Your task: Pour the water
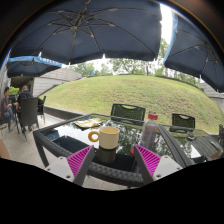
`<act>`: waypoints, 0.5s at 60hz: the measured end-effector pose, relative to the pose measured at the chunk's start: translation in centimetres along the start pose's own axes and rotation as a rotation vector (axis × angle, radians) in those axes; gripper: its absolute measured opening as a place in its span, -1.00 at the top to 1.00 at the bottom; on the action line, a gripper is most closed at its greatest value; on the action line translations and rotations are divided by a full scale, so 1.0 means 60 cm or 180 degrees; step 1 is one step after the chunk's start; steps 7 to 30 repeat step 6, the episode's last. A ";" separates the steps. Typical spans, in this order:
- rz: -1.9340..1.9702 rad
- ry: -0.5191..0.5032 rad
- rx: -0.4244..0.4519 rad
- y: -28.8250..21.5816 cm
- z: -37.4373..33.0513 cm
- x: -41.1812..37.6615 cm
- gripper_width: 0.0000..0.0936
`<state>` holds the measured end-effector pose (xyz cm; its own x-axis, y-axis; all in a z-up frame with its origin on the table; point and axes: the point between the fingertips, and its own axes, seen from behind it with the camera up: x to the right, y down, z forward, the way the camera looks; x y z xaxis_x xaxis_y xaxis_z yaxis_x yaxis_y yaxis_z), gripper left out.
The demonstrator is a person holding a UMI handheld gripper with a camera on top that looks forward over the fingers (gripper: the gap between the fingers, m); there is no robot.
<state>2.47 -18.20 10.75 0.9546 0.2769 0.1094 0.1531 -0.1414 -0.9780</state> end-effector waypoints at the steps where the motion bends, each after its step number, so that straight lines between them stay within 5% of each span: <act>1: 0.0014 -0.0001 -0.0004 0.001 0.000 0.001 -0.80; 30: 0.0118 -0.0061 -0.0062 0.012 0.008 -0.001 -0.79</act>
